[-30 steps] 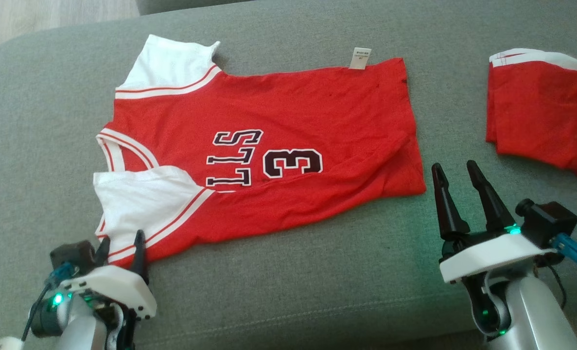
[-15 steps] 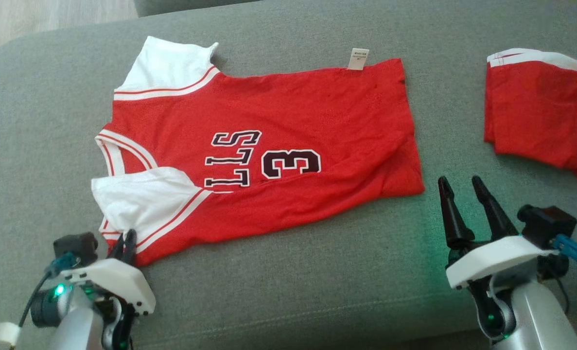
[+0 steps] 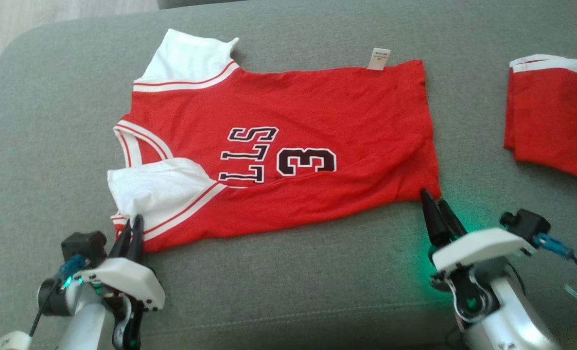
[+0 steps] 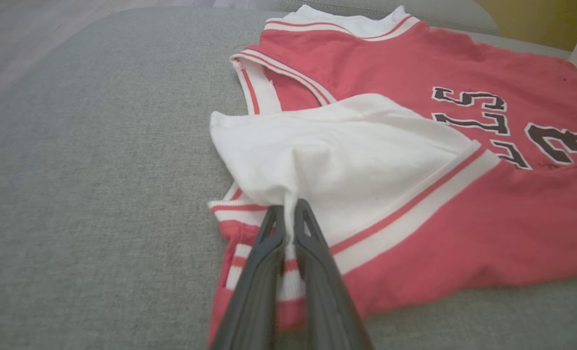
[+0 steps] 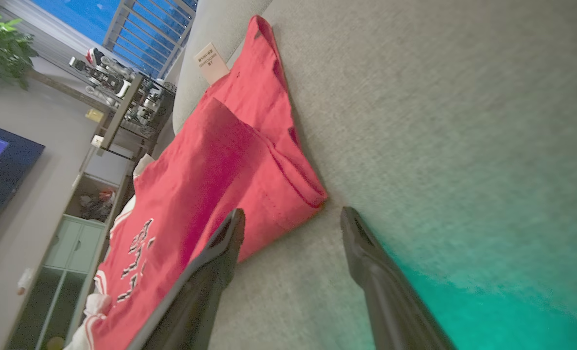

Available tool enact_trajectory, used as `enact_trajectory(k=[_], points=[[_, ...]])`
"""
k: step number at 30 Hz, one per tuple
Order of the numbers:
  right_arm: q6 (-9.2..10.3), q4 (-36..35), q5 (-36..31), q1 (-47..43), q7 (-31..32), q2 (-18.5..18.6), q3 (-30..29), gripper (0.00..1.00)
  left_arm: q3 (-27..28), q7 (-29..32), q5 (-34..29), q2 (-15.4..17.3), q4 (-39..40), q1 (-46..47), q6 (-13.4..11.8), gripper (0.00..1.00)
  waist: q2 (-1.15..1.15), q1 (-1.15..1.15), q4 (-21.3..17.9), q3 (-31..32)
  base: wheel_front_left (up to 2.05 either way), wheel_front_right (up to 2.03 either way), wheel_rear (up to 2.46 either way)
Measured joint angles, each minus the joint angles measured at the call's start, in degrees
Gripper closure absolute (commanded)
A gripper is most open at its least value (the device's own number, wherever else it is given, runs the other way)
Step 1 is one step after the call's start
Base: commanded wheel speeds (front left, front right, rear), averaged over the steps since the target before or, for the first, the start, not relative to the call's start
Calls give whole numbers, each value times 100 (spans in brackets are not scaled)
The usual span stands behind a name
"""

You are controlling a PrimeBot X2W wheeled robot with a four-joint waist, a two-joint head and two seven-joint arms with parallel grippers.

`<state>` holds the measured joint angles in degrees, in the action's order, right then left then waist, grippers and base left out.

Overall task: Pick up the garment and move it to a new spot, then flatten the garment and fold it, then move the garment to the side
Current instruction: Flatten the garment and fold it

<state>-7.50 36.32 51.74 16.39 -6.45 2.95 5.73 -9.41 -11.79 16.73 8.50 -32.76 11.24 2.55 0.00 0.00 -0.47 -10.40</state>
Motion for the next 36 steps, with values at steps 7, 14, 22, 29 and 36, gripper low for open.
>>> enact_trajectory(k=[7,14,22,29,36], points=[[0,650,857,614,-298,31,569,0,-102,-48,-2,0,37,2,3,100,0,0,82,-47,0,0,0],[0,1200,1302,1058,-627,105,1165,1,-164,-67,-35,9,67,2,-2,100,0,0,122,-72,0,0,0],[0,1711,1071,1338,-777,81,1301,100,-172,-92,-37,49,98,-3,-59,100,0,0,52,29,0,0,0],[0,1863,704,1201,-778,57,993,100,-171,-93,-36,111,156,-109,-113,100,0,0,-11,200,0,0,0],[-1,1859,210,815,-777,14,598,100,-264,-77,-35,157,293,-411,-156,100,0,0,-77,442,0,0,0]])
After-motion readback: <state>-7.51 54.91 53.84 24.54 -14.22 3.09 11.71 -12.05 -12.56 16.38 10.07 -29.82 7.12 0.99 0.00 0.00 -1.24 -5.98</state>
